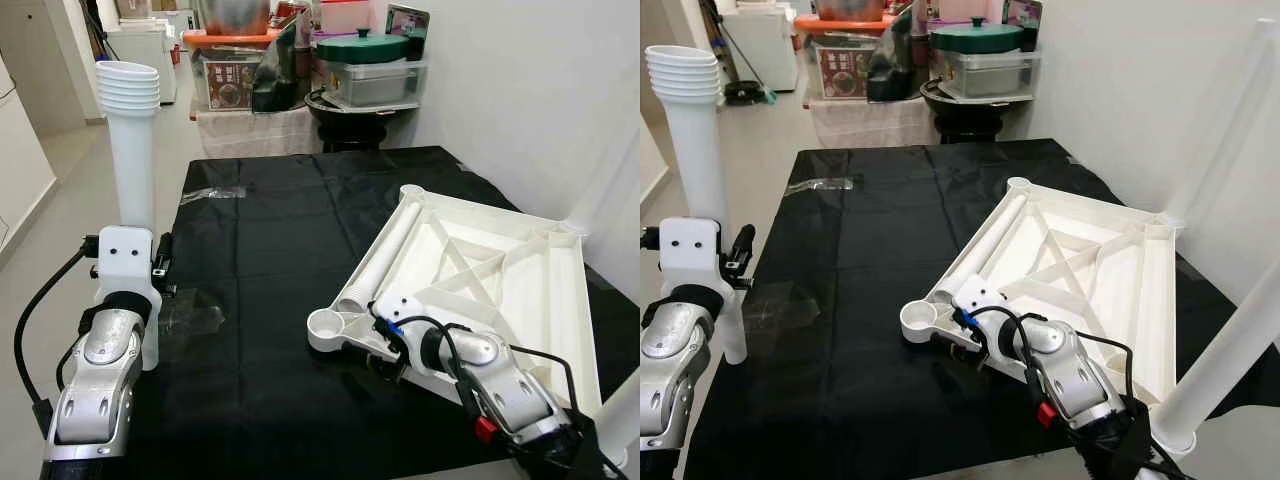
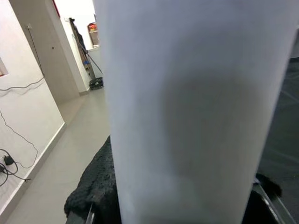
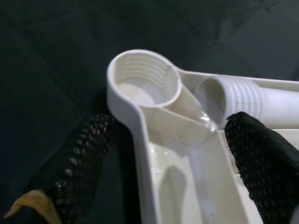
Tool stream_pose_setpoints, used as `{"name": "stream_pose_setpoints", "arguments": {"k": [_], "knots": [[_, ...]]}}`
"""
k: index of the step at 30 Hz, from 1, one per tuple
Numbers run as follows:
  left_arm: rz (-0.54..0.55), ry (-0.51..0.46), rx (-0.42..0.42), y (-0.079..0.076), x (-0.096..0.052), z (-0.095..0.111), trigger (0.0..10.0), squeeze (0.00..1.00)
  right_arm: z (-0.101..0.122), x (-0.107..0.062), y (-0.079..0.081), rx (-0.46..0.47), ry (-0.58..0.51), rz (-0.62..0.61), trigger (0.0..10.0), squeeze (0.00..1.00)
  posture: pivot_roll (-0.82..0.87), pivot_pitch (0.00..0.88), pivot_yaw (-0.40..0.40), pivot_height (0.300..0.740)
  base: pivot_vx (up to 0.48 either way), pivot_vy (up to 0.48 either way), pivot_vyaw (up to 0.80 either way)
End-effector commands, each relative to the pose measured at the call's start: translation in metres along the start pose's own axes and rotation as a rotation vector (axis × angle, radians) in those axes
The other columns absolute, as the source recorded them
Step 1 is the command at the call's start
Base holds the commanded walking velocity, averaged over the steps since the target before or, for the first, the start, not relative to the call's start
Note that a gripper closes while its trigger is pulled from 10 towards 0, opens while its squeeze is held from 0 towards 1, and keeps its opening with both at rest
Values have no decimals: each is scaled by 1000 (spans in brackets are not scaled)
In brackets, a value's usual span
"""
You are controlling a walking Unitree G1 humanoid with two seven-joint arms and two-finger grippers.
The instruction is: Building children table
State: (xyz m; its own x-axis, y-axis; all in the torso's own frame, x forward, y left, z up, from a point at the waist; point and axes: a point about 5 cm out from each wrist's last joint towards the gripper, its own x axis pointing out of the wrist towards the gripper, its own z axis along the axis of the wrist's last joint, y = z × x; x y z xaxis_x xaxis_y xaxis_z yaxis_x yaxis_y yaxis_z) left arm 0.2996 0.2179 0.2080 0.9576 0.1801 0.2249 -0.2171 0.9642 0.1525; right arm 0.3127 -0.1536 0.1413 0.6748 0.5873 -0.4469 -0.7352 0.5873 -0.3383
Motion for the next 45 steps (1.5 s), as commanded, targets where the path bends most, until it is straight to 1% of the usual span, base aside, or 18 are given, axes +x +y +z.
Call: {"name": "stream_pose_setpoints", "arguments": {"k": [1, 4, 8, 9, 10, 12, 15, 16, 18, 23, 26, 31, 34, 35, 36, 39, 42, 45], "knots": [[-3, 20, 1, -3, -2, -5, 10000, 0, 4, -1, 4, -13, -17, 24, 10000, 0, 34, 0, -26, 740, 0, 0, 0], [-4, 21, 1, -3, -2, -6, 10000, 0, 4, -3, 6, -15, -16, 44, 10000, 0, 34, 0, -26, 740, 0, 0, 0], [-4, 25, 1, -4, -2, -7, 10000, 0, 1, -8, 17, -10, -18, 125, 10000, 0, 35, 0, -29, 740, 0, 0, 0], [-4, 25, 1, -4, -2, -7, 10000, 0, 1, -8, 17, -10, -18, 125, 10000, 0, 35, 0, -29, 740, 0, 0, 0], [-5, 25, 1, -4, -2, -7, 10000, 0, 0, -8, 20, -12, -11, 145, 10000, 0, 30, 0, -27, 740, 0, 0, 0], [-5, 25, 1, -4, -2, -7, 10000, 0, 0, -8, 20, -12, -11, 145, 10000, 0, 30, 0, -27, 740, 0, 0, 0], [-9, 24, 0, -6, -1, -7, 10000, 0, -7, 0, 32, -9, 34, 179, 10000, 0, 32, 0, -29, 740, 0, 0, 0], [-9, 24, 0, -6, -1, -7, 10000, 0, -7, 0, 32, -9, 34, 179, 10000, 0, 32, 0, -29, 740, 0, 0, 0], [-7, 22, 1, -6, -1, -7, 10000, 0, -12, 6, 33, 11, 71, 146, 10000, 0, 36, 0, -32, 740, 0, 0, 0], [-2, 22, 6, -4, -1, -7, 10000, 0, -13, 16, 28, 54, 108, 76, 10000, 0, 44, 0, -36, 740, 0, 0, 0], [-1, 23, 7, -4, -2, -7, 10000, 0, -14, 18, 27, 63, 120, 64, 10000, 0, 45, 0, -36, 740, 0, 0, 0], [-5, 25, 7, -6, -2, -8, 10000, 0, -24, 23, 20, 63, 192, 17, 10000, 0, 44, 0, -38, 740, 0, 0, 0], [-5, 22, 5, -6, -2, -7, 10000, 0, -19, 23, 15, 68, 161, -11, 10000, 0, 46, 0, -39, 740, 0, 0, 0], [-5, 20, 4, -6, -2, -7, 10000, 0, -11, 23, 13, 100, 102, -11, 10000, 0, 47, 0, -39, 740, 0, 0, 0], [-5, 20, 4, -6, -2, -7, 10000, 0, -11, 23, 13, 100, 102, -11, 10000, 0, 47, 0, -39, 740, 0, 0, 0], [-6, 22, 0, -6, -3, -8, 10000, 0, 11, 20, 9, 193, -52, -18, 10000, 0, 41, 0, -34, 740, 0, 0, 0], [-9, 23, -4, -7, -3, -8, 10000, 0, 17, 18, 6, 236, -106, -38, 10000, 0, 42, 0, -33, 740, 0, 0, 0], [-12, 23, -5, -7, -3, -8, 10000, 0, 20, 17, 5, 254, -134, -30, 10000, 0, 39, 0, -29, 740, 0, 0, 0]]}}
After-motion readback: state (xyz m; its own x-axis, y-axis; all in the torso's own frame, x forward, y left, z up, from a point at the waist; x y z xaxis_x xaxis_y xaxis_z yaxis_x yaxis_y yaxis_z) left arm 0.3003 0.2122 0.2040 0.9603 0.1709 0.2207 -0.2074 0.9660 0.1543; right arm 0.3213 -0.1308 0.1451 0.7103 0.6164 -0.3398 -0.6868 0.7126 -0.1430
